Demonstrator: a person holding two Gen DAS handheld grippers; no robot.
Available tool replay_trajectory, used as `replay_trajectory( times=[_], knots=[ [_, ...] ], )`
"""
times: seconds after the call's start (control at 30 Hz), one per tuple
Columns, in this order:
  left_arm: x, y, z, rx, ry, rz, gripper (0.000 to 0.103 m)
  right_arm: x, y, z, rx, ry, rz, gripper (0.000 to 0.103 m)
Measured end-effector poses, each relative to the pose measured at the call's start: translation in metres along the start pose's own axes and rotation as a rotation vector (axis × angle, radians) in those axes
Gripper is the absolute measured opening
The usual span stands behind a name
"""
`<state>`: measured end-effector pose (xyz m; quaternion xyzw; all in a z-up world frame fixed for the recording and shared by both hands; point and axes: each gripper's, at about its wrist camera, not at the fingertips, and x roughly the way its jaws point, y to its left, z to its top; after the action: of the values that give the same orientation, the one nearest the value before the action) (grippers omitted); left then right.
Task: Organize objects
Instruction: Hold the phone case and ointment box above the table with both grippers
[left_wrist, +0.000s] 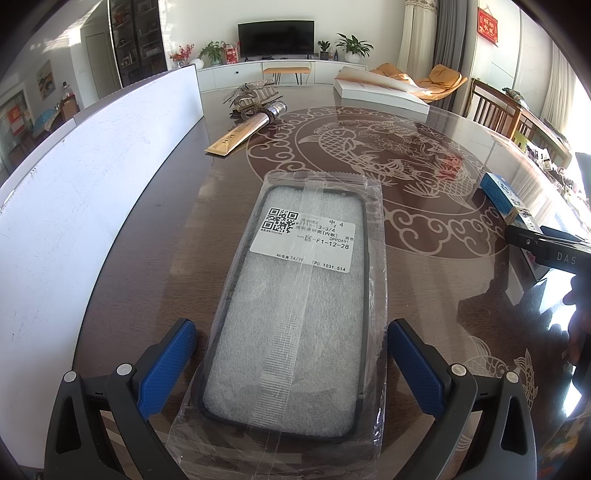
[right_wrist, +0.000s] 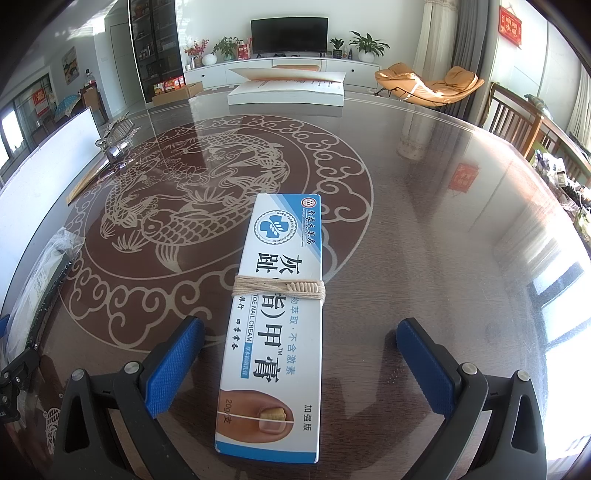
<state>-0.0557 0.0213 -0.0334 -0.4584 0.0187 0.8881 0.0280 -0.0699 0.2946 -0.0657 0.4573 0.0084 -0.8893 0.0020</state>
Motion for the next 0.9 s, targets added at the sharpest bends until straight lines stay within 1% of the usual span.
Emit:
replay_trajectory(
  times=[0.63, 0.8, 0.9],
  knots=[
    [0.0007, -0.0004, 0.0002, 0.001, 0.001, 0.0, 0.103, 0.0, 0.0, 0.0, 0.0, 0.0, 0.0, 0.103],
    [-0.0008, -0.0003, 0.0014, 0.022, 0.019, -0.016, 0.103, -0.0002, -0.0001, -0.0001, 0.0, 0.0, 0.0, 0.103],
    [-0.0017, 0.0006, -0.0003, 0.044, 0.016, -0.034, 0.103, -0.0001, -0.0001, -0.0001, 0.0, 0.0, 0.0, 0.103]
  ],
)
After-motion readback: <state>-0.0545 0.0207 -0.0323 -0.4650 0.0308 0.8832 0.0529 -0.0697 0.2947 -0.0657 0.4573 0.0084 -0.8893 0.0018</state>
